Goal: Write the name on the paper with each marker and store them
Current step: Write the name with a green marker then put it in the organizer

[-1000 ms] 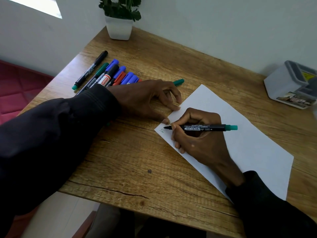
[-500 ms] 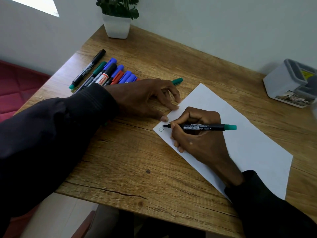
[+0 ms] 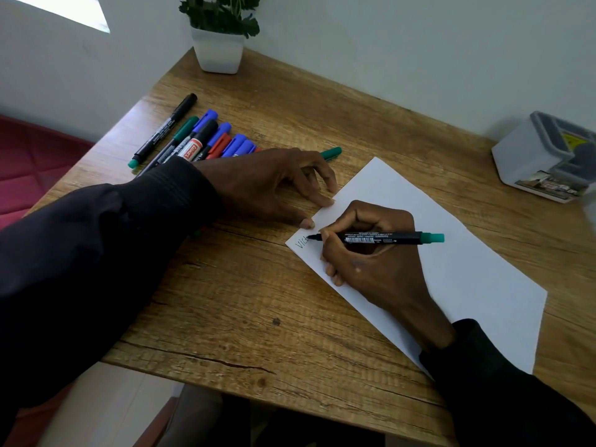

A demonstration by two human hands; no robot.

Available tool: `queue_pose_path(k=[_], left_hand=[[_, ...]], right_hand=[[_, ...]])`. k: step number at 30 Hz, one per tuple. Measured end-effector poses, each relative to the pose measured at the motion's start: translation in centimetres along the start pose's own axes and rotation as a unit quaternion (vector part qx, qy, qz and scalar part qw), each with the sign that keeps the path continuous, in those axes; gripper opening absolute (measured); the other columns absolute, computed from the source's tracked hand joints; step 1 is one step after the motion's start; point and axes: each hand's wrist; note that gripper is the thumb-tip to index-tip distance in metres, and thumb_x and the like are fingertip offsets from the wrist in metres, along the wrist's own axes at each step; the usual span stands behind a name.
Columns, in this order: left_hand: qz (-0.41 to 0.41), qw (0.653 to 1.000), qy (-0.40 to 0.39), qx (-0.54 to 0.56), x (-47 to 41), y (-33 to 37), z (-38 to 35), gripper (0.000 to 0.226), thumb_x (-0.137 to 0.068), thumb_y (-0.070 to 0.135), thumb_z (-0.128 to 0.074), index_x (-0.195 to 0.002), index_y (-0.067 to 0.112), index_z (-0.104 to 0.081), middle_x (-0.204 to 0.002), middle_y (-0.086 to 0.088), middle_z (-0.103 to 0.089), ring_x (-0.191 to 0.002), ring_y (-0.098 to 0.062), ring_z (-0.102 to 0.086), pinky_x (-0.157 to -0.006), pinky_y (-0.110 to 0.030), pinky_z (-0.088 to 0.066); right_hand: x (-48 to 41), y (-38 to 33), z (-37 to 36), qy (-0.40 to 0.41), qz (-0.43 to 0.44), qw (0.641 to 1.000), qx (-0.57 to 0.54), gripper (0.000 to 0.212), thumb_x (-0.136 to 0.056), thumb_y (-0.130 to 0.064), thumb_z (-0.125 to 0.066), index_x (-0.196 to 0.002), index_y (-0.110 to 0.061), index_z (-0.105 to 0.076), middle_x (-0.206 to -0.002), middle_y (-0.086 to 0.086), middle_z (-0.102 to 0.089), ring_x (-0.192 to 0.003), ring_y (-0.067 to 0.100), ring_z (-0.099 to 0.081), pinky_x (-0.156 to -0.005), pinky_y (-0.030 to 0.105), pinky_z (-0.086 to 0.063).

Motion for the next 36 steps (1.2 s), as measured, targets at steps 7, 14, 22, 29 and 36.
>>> queue_pose_path(k=[7,14,22,29,36], left_hand=[[-0.016,1.000,-0.004,-0.007,-0.08,-0.50,0.00,0.042,-0.086,0.030,-0.070,-0.128,0.028,-0.062,-0.137,0.018,-0.043,-0.116,0.020,-0.034,-0.088,0.010,-0.025],[-0.029,0.999,-0.002,-0.017,-0.04,-0.72,-0.09,0.039,-0.087,0.030,-0.069,-0.126,0.029,-0.063,-0.138,0.019,-0.038,-0.109,0.033,-0.026,-0.084,0.013,-0.022],[-0.006,1.000,-0.005,-0.014,0.02,-0.15,0.09,0.034,-0.089,0.026,-0.068,-0.121,0.032,-0.059,-0.105,0.037,-0.026,-0.092,0.045,-0.019,-0.074,0.015,-0.022],[-0.013,1.000,-0.005,-0.014,0.03,-0.12,0.09,0.031,-0.088,0.026,-0.068,-0.117,0.033,-0.062,-0.114,0.035,-0.030,-0.100,0.040,-0.024,-0.080,0.013,-0.024],[-0.010,1.000,0.002,-0.014,-0.20,-0.55,-0.04,0.039,-0.087,0.030,-0.069,-0.126,0.028,-0.063,-0.120,0.039,-0.034,-0.109,0.030,-0.031,-0.084,0.011,-0.026]], right_hand=[[-0.14,-0.20,0.01,0.011,-0.020,1.000,0.003,0.014,-0.085,-0.010,-0.073,-0.078,0.002,-0.070,-0.062,0.012,-0.070,-0.046,0.020,-0.069,-0.046,0.027,-0.054],[-0.11,-0.13,0.00,0.013,-0.008,1.000,0.007,0.013,-0.087,-0.009,-0.073,-0.080,0.001,-0.071,-0.064,0.012,-0.070,-0.048,0.020,-0.070,-0.048,0.027,-0.055],[-0.43,0.12,0.08,0.018,-0.012,0.999,0.041,0.013,-0.085,-0.013,-0.074,-0.081,-0.001,-0.073,-0.065,0.009,-0.071,-0.049,0.022,-0.070,-0.050,0.029,-0.057],[-0.30,-0.07,-0.08,0.029,-0.009,0.999,0.011,0.013,-0.087,-0.010,-0.072,-0.079,0.000,-0.072,-0.064,0.010,-0.070,-0.048,0.022,-0.070,-0.047,0.029,-0.054],[-0.32,-0.09,0.07,0.031,-0.022,0.999,0.013,0.013,-0.086,-0.010,-0.072,-0.078,0.000,-0.072,-0.062,0.009,-0.071,-0.047,0.023,-0.070,-0.047,0.030,-0.055]])
Point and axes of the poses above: each hand's wrist, its own x-axis away from the middle knuckle, its own z-axis out of the back of the hand, y = z × x
